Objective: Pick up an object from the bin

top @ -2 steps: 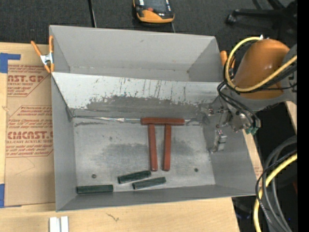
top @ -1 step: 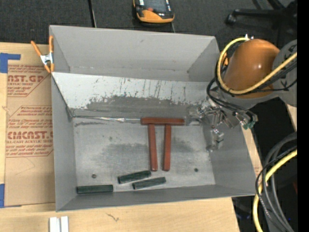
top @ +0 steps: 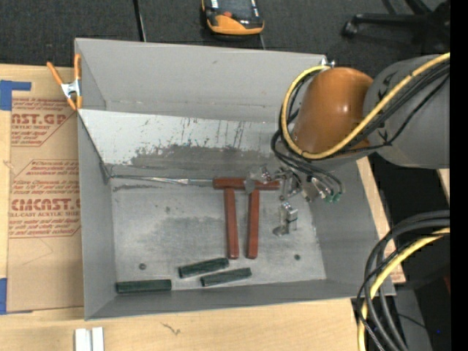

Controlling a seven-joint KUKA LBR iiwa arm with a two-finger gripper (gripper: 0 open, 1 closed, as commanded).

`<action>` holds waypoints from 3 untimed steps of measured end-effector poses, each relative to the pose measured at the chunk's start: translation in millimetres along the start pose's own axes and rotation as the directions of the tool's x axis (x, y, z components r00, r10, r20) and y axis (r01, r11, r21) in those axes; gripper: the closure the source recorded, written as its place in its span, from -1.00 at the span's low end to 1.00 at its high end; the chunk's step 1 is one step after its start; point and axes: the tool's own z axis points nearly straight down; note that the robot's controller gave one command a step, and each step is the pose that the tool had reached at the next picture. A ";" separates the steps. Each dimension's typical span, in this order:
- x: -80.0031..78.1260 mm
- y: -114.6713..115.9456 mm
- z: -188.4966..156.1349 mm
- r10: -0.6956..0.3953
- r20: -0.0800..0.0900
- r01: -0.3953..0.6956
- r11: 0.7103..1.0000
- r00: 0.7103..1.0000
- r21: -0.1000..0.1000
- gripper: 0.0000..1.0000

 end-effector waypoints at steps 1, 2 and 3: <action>-11.1 -3.2 42.7 -0.311 0.001 0.311 0.951 0.951 0.001 -1.00; -15.8 21.2 71.1 -0.393 0.004 0.393 0.919 0.919 0.002 1.00; -15.8 21.2 71.1 -0.393 0.004 0.393 0.919 0.919 0.002 1.00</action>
Offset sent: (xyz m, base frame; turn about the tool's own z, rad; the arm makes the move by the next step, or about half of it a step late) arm 0.0044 0.0243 -0.0729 -0.4046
